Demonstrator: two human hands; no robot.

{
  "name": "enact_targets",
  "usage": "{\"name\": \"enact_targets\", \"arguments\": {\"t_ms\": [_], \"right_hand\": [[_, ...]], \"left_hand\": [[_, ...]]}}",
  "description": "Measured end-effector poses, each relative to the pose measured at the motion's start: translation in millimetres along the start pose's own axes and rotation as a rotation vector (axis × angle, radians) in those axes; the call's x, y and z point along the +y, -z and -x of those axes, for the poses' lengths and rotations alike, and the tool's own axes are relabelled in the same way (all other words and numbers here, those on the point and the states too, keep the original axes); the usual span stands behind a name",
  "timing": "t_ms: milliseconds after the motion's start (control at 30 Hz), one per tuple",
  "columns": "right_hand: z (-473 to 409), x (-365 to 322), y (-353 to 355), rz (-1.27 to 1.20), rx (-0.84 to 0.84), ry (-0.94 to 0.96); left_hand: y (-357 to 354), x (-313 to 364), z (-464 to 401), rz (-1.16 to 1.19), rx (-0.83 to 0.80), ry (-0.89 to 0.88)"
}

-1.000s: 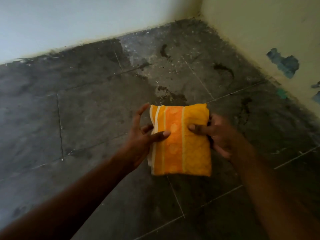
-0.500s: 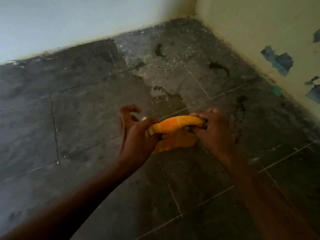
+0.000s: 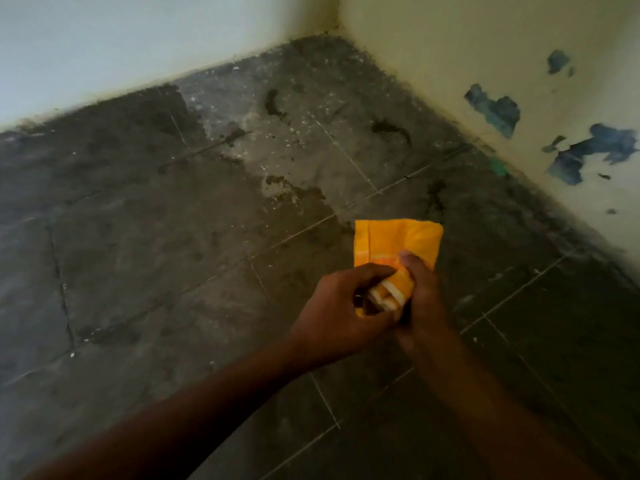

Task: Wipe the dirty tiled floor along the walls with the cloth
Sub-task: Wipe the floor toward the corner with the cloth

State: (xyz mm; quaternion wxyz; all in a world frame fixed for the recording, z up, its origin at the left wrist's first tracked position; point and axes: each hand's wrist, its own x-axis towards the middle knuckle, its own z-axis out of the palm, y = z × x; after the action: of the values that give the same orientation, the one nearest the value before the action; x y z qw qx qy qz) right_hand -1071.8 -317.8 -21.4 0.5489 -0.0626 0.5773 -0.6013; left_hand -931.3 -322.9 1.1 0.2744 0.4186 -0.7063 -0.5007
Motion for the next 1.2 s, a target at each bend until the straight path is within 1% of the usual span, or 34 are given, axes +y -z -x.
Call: {"name": "enact_targets", "arguments": {"t_ms": [33, 67, 100, 133, 200, 233, 267, 333, 400, 433, 467, 533, 600, 633, 667, 733, 767, 800, 833, 867, 900, 967, 1033, 1067, 1100, 1133, 1200], "right_hand": [[-3.4, -5.4, 10.9, 0.065, 0.097, 0.096], [-5.5, -10.9, 21.6, 0.156, 0.178, 0.212], [-4.4, -19.5, 33.0, 0.29, 0.235, 0.35], [-2.8, -26.3, 43.5, 0.471, 0.267, 0.483], [-5.9, -37.8, 71.3, 0.875, 0.294, 0.714], [-11.0, -40.5, 84.0, 1.063, 0.302, 0.778], [-20.9, -39.3, 100.6, 1.231, 0.301, 0.784], [-40.2, -26.5, 127.5, 1.503, 0.243, 0.701], [-53.8, -3.1, 146.6, 1.721, 0.158, 0.577], [-59.4, 8.1, 151.1, 1.789, 0.147, 0.537], [-62.6, 13.7, 148.2, 1.822, 0.165, 0.507], [-68.8, 17.7, 129.8, 1.783, 0.183, 0.463], [-73.3, 22.9, 107.9, 1.781, 0.156, 0.491], [-72.0, 29.3, 96.7, 1.805, 0.125, 0.547], [-65.7, 39.9, 87.5, 1.848, 0.077, 0.633], [-38.8, 64.7, 79.8, 1.926, -0.138, 0.795], [-23.4, 69.8, 84.9, 1.95, -0.249, 0.832], [-11.9, 70.8, 96.5, 1.963, -0.324, 0.848], [-4.7, 68.3, 112.1, 1.964, -0.365, 0.846], [-1.9, 63.1, 128.0, 1.967, -0.352, 0.805], [-3.7, 56.0, 141.8, 1.969, -0.248, 0.745], [-27.7, 41.2, 149.0, 1.926, 0.045, 0.597], [-65.2, 29.5, 123.7, 1.779, 0.236, 0.513], [-82.2, 27.1, 103.6, 1.717, 0.266, 0.492], [-93.7, 29.1, 82.0, 1.692, 0.249, 0.488], [-94.9, 36.0, 63.7, 1.706, 0.201, 0.517], [-69.1, 63.7, 40.3, 1.796, 0.041, 0.682]], "left_hand": [[-3.9, 1.3, -1.8, 0.157, -0.032, 0.054], [-6.0, -0.7, -3.8, 0.26, -0.032, 0.079], [-9.6, -3.0, -7.2, 0.28, 0.002, 0.08], [-9.7, -10.6, -9.0, 0.193, 0.053, 0.075], [-7.2, -34.6, -11.2, -0.137, 0.128, 0.068], [-1.4, -50.3, -11.1, -0.3, 0.14, 0.058], [4.8, -66.3, -11.1, -0.411, 0.131, 0.06], [24.2, -93.3, -9.5, -0.518, 0.096, 0.109], [43.7, -118.1, -6.7, -0.607, 0.08, 0.161], [51.8, -129.5, -3.8, -0.671, 0.083, 0.18], [58.7, -139.3, -0.7, -0.746, 0.09, 0.187], [66.6, -152.5, 8.8, -0.872, 0.119, 0.172], [67.3, -156.9, 15.9, -0.915, 0.135, 0.155], [67.4, -158.5, 16.4, -0.918, 0.134, 0.154], [67.8, -158.8, 15.5, -0.908, 0.134, 0.157], [69.0, -156.8, 14.7, -0.885, 0.167, 0.154], [68.1, -155.3, 14.8, -0.877, 0.182, 0.155], [67.3, -154.4, 13.8, -0.869, 0.188, 0.152], [66.5, -153.8, 16.0, -0.868, 0.192, 0.152], [66.0, -153.2, 18.0, -0.87, 0.192, 0.155], [65.3, -153.3, 19.0, -0.875, 0.185, 0.156], [66.3, -155.7, 17.7, -0.893, 0.182, 0.16], [65.3, -159.3, 17.6, -0.904, 0.191, 0.165], [62.9, -161.2, 17.7, -0.911, 0.195, 0.167], [63.0, -162.5, 16.4, -0.912, 0.206, 0.169], [63.9, -162.9, 14.9, -0.906, 0.228, 0.174], [75.0, -163.6, 13.6, -0.894, 0.276, 0.199]]}}
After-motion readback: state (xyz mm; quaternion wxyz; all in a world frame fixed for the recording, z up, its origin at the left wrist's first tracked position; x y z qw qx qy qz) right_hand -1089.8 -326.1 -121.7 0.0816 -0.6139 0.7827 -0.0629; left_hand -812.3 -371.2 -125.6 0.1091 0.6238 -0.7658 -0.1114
